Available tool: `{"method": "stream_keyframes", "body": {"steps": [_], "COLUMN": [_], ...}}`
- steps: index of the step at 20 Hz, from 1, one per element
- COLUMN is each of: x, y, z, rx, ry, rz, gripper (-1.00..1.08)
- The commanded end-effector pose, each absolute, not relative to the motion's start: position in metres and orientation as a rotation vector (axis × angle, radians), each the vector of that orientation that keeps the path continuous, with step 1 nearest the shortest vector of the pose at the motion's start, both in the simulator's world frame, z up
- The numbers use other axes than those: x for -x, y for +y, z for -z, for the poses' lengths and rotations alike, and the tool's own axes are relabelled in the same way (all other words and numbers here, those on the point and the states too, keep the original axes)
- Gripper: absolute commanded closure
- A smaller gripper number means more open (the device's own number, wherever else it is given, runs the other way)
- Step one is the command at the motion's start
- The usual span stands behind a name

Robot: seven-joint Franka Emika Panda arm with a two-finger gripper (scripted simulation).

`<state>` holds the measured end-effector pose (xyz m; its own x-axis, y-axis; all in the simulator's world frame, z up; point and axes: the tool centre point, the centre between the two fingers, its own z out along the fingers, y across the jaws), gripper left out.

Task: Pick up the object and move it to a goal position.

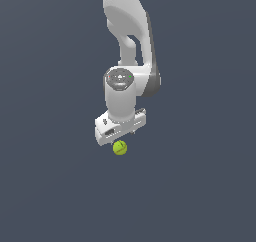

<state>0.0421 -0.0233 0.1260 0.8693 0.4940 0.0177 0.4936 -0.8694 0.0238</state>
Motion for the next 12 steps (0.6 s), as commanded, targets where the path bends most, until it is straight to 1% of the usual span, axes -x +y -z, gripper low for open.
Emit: {"method": "stream_keyframes", "body": {"steps": [1,12], "x": [-0.044,-0.049], "y": [-0.027,-0.036], "z": [-0.118,-0.095], "rx": [-2.998,-2.931], "ry": [0.888,1.126], "rz": [-0.026,-0.003], "gripper": [-0.92,-0.92]}}
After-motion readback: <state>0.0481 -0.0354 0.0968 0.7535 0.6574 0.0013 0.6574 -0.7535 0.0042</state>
